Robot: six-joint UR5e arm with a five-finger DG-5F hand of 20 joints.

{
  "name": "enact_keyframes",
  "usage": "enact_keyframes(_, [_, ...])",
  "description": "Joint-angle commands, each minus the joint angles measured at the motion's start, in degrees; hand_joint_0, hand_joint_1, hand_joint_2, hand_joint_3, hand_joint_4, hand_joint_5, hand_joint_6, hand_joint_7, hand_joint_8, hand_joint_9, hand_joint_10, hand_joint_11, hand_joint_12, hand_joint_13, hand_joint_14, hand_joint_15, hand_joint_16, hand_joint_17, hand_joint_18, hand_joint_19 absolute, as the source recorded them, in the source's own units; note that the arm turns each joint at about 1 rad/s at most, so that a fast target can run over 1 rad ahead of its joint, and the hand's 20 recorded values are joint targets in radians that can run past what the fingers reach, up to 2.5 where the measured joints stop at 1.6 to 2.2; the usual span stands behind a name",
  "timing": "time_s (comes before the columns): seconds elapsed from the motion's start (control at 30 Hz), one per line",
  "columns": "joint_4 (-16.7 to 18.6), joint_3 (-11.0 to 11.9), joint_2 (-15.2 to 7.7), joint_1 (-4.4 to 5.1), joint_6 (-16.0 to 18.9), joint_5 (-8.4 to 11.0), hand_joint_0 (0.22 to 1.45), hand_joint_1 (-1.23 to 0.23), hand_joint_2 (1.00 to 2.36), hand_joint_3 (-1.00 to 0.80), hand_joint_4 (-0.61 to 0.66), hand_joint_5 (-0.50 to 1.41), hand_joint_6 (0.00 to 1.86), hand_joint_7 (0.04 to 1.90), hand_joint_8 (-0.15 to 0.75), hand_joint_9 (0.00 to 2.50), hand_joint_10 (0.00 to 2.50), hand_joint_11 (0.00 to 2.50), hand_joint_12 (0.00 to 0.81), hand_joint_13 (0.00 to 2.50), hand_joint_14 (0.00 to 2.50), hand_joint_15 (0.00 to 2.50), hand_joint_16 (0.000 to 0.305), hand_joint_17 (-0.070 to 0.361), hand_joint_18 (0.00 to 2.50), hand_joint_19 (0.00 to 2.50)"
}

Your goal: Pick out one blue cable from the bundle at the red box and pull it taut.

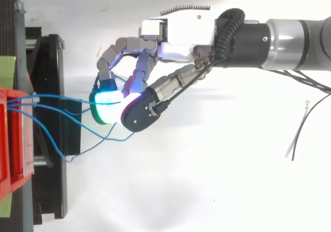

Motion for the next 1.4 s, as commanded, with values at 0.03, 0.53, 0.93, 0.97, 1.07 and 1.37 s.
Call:
enact_keyframes(0.03, [0.0, 0.0, 0.06, 0.01, 0.01, 0.0, 0.51, -0.63, 1.0, -0.5, 0.07, -0.13, 0.87, 0.89, 0.285, 1.35, 0.03, 0.87, 0.419, 1.01, 0.02, 0.5, 0.057, 0.129, 0.89, 0.7])
enact_keyframes(0.53, [0.0, 0.0, 0.06, 0.1, 0.01, 0.0, 0.58, -0.59, 1.0, -0.5, 0.03, -0.12, 0.86, 0.95, 0.271, 1.34, 0.03, 0.88, 0.408, 1.0, 0.02, 0.52, 0.054, 0.121, 0.87, 0.73])
enact_keyframes(0.93, [0.0, 0.0, 0.06, 0.1, 0.01, 0.0, 0.48, -0.45, 1.0, -0.5, 0.04, -0.13, 0.83, 0.89, 0.291, 1.36, 0.03, 0.85, 0.441, 1.04, 0.02, 0.5, 0.061, 0.137, 0.93, 0.71])
enact_keyframes(0.97, [0.0, 0.0, 0.06, 0.01, 0.01, 0.0, 0.48, -0.45, 1.0, -0.5, 0.04, -0.13, 0.83, 0.89, 0.288, 1.36, 0.03, 0.85, 0.436, 1.03, 0.02, 0.5, 0.061, 0.137, 0.93, 0.71])
enact_keyframes(1.07, [0.0, 0.0, 0.06, 0.1, 0.01, 0.0, 0.49, -0.45, 1.0, -0.5, 0.03, -0.13, 0.82, 0.89, 0.289, 1.36, 0.03, 0.84, 0.438, 1.03, 0.02, 0.5, 0.061, 0.137, 0.93, 0.7])
enact_keyframes(1.37, [0.0, 0.0, 0.06, 0.1, 0.01, 0.0, 0.45, -0.54, 1.0, -0.5, -0.03, -0.15, 0.83, 0.83, 0.292, 1.3, 0.03, 0.83, 0.442, 1.01, 0.02, 0.5, 0.065, 0.145, 0.93, 0.69])
